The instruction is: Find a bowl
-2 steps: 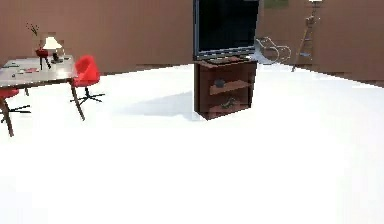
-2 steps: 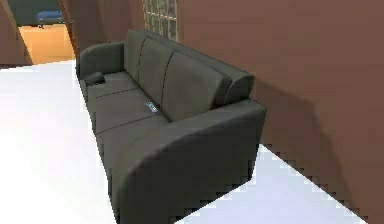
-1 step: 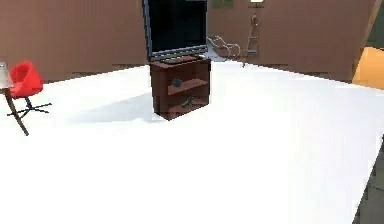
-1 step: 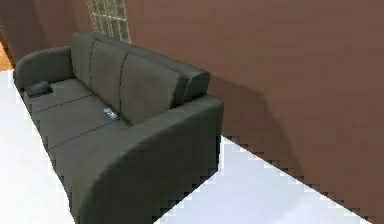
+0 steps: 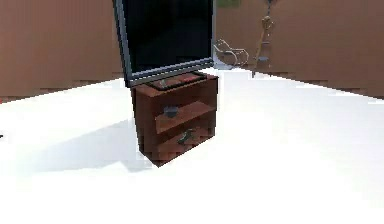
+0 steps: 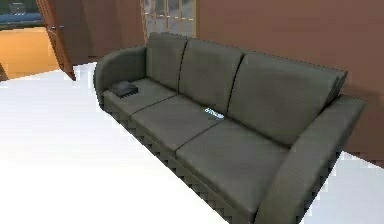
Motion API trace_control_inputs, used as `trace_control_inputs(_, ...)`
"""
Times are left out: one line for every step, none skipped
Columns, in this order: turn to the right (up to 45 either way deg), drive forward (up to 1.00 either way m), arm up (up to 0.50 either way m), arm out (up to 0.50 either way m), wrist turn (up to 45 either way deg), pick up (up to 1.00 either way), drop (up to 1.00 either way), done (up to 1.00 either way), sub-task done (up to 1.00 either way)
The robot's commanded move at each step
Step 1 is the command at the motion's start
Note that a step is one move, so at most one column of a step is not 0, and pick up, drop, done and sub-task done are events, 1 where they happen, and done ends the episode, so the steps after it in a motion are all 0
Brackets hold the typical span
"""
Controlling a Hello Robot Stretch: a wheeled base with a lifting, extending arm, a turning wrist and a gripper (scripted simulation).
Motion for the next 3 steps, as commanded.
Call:
trace_control_inputs(0.0, 1.0, 0.0, 0.0, 0.0, 0.0, 0.0, 0.0, 0.0)
trace_control_inputs(12.0, 0.0, 0.0, 0.0, 0.0, 0.0, 0.0, 0.0, 0.0)
trace_control_inputs(0.0, 0.1, 0.0, 0.0, 0.0, 0.0, 0.0, 0.0, 0.0)
